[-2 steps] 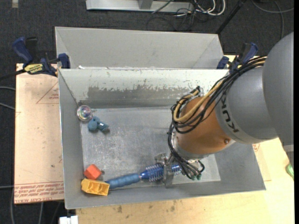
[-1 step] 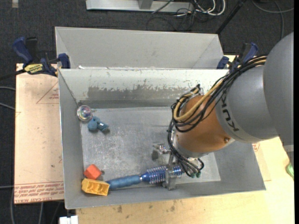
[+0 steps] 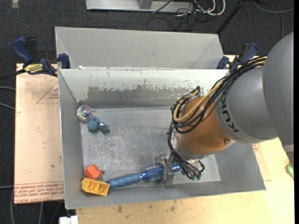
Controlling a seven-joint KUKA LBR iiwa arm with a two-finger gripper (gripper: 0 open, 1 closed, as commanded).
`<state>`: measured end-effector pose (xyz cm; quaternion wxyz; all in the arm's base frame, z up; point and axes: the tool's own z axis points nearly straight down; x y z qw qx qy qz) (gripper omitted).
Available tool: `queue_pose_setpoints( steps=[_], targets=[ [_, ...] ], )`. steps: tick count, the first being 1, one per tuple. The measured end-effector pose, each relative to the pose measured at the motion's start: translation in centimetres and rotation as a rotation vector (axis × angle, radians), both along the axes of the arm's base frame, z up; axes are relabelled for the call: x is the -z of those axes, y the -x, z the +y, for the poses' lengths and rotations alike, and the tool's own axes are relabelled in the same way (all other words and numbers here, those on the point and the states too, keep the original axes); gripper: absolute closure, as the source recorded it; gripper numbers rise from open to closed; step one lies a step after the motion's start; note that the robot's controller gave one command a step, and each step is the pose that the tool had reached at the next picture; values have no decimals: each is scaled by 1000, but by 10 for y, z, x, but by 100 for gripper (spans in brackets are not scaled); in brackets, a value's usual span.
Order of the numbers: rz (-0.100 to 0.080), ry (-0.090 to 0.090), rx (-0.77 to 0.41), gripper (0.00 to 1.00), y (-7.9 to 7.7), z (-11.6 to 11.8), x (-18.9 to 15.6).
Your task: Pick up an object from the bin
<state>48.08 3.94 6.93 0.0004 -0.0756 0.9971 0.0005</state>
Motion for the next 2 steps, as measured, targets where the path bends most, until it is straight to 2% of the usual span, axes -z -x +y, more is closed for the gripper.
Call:
queue_pose_setpoints(
  steps=[1, 2],
  targets=[
    [-10, 2, -80, 100, -40, -32, -115],
    [-11, 1, -51, 100, -52, -34, -242]
  ],
)
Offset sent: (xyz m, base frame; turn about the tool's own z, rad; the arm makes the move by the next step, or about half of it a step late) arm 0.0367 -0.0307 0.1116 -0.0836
